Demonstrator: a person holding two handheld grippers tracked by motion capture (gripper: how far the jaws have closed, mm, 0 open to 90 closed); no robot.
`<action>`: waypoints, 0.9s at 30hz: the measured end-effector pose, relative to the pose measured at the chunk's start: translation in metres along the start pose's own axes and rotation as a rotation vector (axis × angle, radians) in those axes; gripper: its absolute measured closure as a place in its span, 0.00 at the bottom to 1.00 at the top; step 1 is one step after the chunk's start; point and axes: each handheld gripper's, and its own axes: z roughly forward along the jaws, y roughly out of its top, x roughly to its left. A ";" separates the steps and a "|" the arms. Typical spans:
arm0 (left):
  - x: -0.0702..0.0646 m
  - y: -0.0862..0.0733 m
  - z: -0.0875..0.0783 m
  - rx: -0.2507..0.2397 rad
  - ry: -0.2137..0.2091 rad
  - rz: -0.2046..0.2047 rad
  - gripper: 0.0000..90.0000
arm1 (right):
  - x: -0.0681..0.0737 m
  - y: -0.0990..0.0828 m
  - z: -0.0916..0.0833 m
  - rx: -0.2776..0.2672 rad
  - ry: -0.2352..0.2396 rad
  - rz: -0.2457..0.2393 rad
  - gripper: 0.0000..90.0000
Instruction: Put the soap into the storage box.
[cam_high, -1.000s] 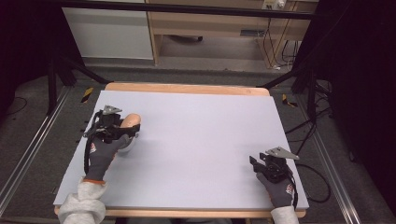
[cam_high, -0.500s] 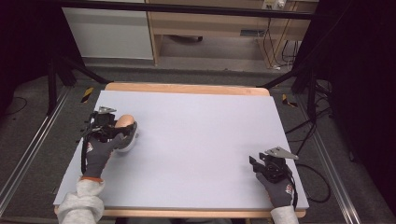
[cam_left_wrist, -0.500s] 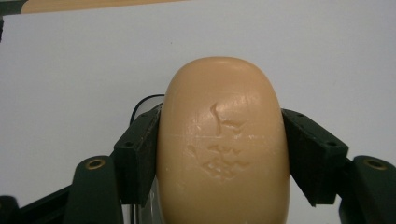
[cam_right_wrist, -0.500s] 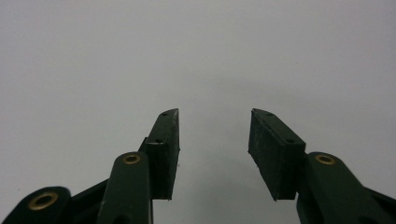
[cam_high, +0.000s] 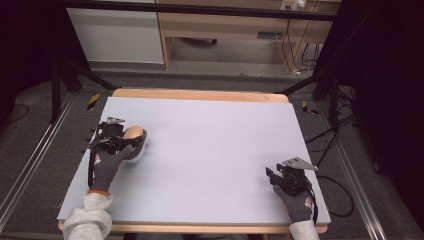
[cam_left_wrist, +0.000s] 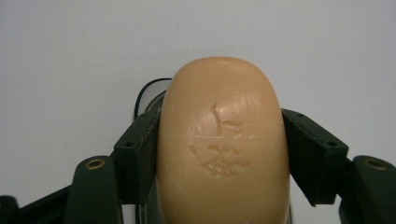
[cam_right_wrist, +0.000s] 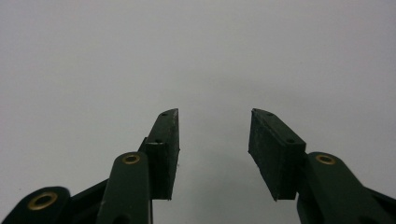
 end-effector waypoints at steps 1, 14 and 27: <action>0.000 0.000 0.001 0.002 0.001 0.000 0.36 | 0.000 0.000 0.001 -0.001 -0.004 -0.009 0.59; 0.001 -0.008 0.009 0.024 0.011 0.001 0.35 | 0.001 0.000 0.002 0.006 -0.002 0.000 0.58; 0.002 -0.011 0.008 0.007 0.005 0.000 0.35 | 0.001 0.000 0.002 0.007 0.002 -0.001 0.57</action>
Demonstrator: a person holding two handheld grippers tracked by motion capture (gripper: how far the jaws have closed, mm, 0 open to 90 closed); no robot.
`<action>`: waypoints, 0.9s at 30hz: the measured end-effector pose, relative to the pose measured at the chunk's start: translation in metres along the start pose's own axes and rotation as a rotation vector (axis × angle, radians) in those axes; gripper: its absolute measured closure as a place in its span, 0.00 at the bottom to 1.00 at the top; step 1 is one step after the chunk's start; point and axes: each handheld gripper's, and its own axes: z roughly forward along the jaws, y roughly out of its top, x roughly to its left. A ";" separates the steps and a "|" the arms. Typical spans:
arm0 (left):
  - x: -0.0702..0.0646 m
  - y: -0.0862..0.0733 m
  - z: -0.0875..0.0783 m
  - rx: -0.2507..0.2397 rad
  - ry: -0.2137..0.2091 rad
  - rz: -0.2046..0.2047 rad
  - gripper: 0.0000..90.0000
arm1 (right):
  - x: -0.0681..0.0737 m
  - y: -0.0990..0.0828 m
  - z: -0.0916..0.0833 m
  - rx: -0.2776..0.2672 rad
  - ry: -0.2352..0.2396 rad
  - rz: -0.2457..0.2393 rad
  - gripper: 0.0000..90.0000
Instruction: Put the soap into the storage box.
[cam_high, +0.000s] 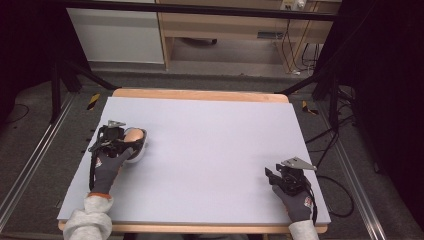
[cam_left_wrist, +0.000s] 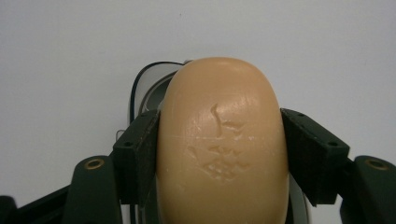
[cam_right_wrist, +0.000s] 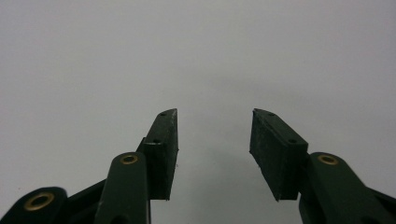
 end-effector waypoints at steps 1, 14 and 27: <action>0.000 -0.001 0.000 -0.005 -0.001 -0.003 0.35 | 0.000 0.000 0.000 0.001 0.000 0.001 0.57; -0.002 -0.008 -0.007 -0.015 -0.010 0.025 0.34 | 0.000 -0.001 -0.001 -0.008 0.005 0.006 0.57; -0.013 -0.007 -0.030 -0.102 -0.044 0.056 0.36 | -0.002 -0.001 -0.002 -0.023 -0.010 0.002 0.55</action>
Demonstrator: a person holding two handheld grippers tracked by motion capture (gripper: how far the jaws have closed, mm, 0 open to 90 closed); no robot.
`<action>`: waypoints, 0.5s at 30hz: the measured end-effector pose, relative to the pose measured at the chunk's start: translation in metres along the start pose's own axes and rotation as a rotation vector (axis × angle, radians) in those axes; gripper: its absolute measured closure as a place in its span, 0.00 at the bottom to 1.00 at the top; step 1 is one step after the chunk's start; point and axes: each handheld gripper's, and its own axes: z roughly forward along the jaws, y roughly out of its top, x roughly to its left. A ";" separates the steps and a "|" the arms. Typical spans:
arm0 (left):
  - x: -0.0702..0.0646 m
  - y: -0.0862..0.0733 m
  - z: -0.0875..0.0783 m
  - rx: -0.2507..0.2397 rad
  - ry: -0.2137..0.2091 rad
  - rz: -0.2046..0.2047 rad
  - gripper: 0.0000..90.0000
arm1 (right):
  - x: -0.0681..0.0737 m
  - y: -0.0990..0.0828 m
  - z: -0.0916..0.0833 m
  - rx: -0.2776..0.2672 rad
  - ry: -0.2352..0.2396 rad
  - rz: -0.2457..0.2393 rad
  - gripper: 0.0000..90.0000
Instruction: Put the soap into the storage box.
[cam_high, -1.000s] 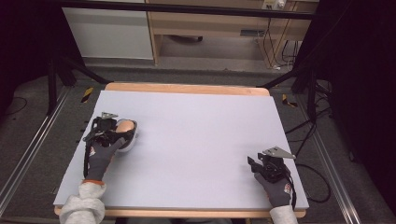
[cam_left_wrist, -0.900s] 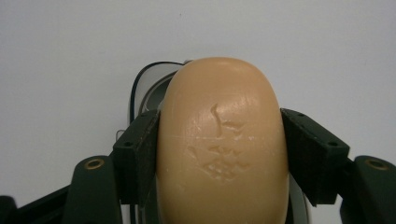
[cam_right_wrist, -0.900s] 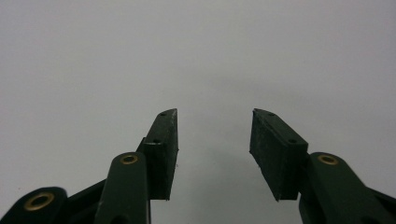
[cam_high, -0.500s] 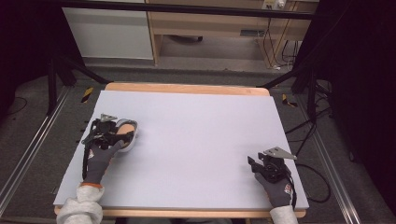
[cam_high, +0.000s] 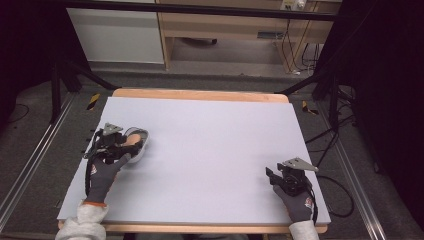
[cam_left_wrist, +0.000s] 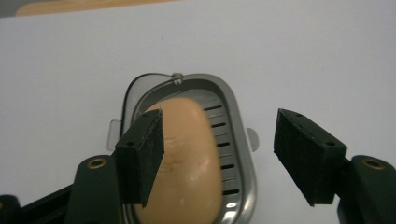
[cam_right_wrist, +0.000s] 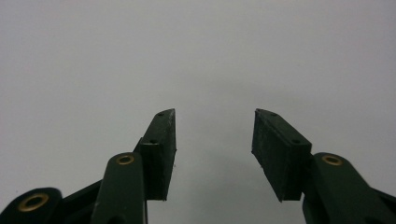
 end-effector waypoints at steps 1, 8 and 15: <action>-0.001 0.000 -0.001 -0.005 0.001 0.002 0.37 | 0.000 0.000 0.000 -0.001 0.000 0.002 0.55; -0.014 -0.001 -0.015 -0.046 -0.024 0.023 0.37 | -0.001 0.000 -0.002 -0.006 -0.003 0.005 0.55; -0.030 -0.018 -0.020 -0.051 -0.060 0.058 0.36 | -0.003 -0.001 -0.004 -0.014 0.002 0.012 0.52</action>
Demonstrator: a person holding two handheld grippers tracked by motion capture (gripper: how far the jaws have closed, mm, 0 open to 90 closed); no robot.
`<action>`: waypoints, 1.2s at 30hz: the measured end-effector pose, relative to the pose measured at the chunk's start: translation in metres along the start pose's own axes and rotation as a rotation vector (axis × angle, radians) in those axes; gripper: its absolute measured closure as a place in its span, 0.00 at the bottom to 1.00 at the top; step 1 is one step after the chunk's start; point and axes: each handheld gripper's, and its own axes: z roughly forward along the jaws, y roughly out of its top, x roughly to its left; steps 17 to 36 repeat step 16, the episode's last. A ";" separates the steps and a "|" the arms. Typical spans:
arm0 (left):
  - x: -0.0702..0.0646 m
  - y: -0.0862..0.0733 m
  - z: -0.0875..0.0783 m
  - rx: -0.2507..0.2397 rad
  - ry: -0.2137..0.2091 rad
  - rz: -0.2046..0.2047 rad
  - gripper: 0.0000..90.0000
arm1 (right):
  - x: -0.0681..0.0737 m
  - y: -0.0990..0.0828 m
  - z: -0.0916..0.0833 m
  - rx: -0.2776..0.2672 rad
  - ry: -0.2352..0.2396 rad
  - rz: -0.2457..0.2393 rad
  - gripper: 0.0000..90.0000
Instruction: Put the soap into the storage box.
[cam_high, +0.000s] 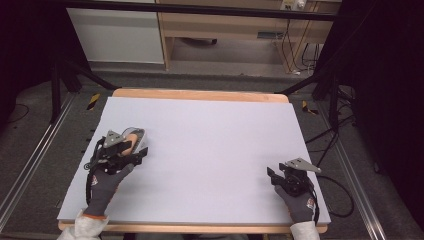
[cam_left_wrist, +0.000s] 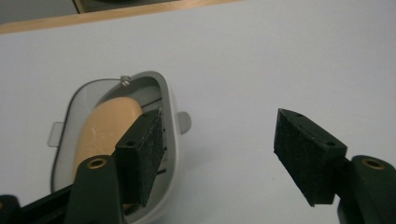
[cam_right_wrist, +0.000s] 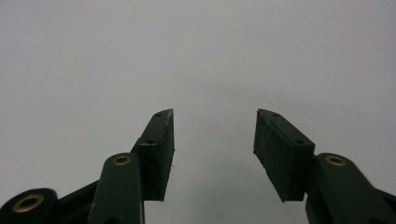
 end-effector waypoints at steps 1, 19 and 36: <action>-0.002 -0.003 0.000 -0.003 -0.001 0.002 0.36 | 0.000 0.000 0.000 0.001 0.002 0.002 0.52; 0.000 -0.061 -0.011 0.063 0.040 -0.001 0.31 | -0.008 -0.014 -0.001 0.019 -0.008 0.020 0.39; 0.000 -0.061 -0.011 0.063 0.040 -0.001 0.31 | -0.008 -0.014 -0.001 0.019 -0.008 0.020 0.39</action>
